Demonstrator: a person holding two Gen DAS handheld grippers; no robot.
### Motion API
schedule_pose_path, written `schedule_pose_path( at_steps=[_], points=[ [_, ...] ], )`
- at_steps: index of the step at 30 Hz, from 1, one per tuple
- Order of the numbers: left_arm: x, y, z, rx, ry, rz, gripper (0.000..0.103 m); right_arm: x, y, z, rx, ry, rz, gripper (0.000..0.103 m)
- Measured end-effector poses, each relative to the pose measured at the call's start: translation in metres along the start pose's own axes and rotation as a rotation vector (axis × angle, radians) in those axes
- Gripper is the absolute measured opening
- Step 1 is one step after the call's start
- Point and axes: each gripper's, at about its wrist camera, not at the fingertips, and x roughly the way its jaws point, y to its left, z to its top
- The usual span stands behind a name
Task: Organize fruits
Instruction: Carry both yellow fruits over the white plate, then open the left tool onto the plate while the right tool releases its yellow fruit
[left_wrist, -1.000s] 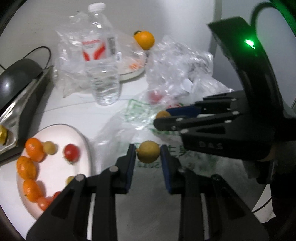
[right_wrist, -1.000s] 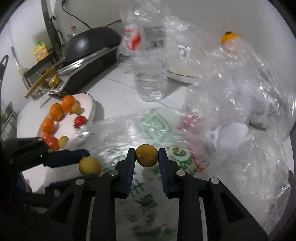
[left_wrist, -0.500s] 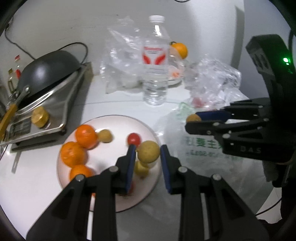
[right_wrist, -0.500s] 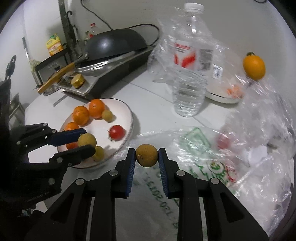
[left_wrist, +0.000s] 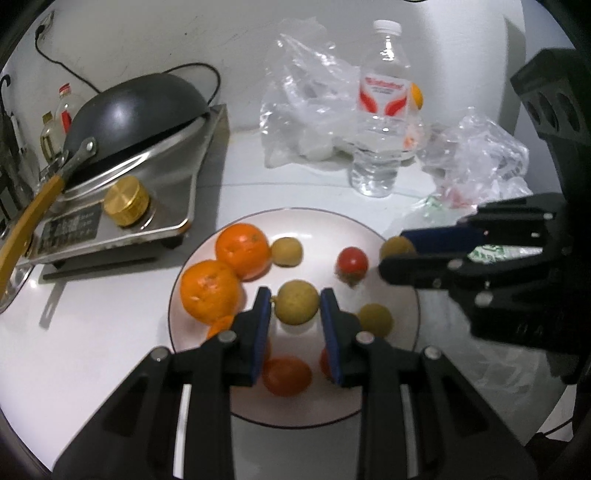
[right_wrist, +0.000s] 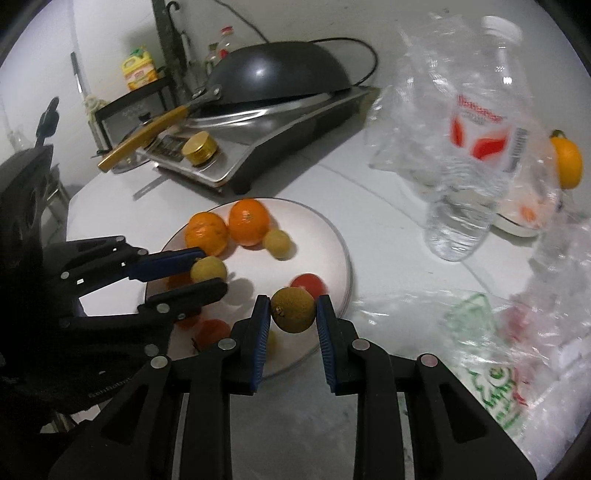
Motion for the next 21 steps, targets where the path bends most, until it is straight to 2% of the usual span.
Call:
schedule_pose_path(
  at_steps=[11,12,19,21],
  points=[
    [0.0,0.012,0.001,-0.036,0.015,-0.005,0.03,0.018,0.004,0.004,0.005,0.035,0.025,0.027],
    [-0.002,0.012,0.001,-0.038,0.014,-0.002,0.033,0.018,0.004,0.004,0.008,0.033,0.025,0.028],
    [-0.019,0.014,0.003,-0.05,-0.022,0.011,0.034,0.002,0.008,0.003,0.012,0.006,-0.002,0.029],
    [-0.027,0.014,0.004,-0.051,-0.037,0.014,0.036,-0.006,0.011,0.003,0.011,-0.006,-0.013,0.032]
  ],
)
